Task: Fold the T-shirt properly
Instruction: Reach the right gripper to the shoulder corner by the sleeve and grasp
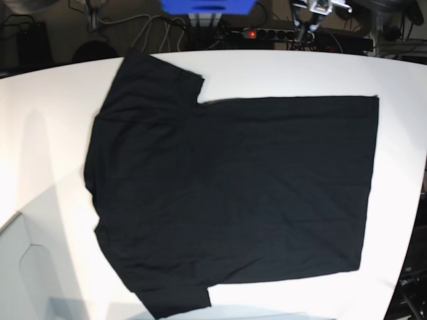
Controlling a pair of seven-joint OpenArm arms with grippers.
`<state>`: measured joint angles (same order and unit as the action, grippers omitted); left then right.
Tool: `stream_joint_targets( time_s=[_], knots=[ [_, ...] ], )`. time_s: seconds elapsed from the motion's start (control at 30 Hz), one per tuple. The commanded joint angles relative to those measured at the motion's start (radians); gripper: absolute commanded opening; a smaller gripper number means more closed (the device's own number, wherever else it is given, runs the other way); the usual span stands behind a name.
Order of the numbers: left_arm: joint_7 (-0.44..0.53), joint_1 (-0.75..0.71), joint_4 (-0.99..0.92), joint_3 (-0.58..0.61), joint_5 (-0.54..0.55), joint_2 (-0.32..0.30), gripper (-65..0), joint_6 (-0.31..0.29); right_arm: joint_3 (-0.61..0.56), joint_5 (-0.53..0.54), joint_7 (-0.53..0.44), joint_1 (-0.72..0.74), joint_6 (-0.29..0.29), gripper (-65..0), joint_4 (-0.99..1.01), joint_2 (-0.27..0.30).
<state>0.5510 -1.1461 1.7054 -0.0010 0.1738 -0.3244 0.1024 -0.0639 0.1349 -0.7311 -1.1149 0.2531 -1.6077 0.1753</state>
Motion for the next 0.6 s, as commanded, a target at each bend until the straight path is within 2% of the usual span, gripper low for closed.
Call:
stream_joint_targets(
  time_s=[0.0, 0.17, 0.3, 0.4, 0.57],
  knots=[
    [0.021, -0.025, 0.02, -0.006, -0.003, -0.003, -58.7, 0.003, 0.003, -0.002, 0.012, -0.015, 0.002, -65.0, -0.059, 0.019],
    [0.019, -0.019, 0.04, -0.037, -0.003, -0.002, -58.7, 0.003, 0.002, -0.002, 0.318, 0.08, -0.004, -65.0, -0.236, 0.071],
    [0.019, -0.013, 0.04, -0.055, -0.001, 0.003, -58.6, 0.003, 0.0, -0.002, 0.571, 0.21, -0.019, -65.0, -0.313, 0.079],
    [0.014, 0.004, 0.055, -0.055, 0.022, 0.003, -58.6, 0.003, 0.002, -0.001, 0.729, 0.31, -0.134, -65.0, -0.355, 0.069],
    [0.011, 0.01, 0.084, -0.058, 0.178, -0.006, -58.5, 0.0, 0.031, -0.001, 0.964, 0.468, -0.321, -65.0, -0.398, -0.007]
  ],
)
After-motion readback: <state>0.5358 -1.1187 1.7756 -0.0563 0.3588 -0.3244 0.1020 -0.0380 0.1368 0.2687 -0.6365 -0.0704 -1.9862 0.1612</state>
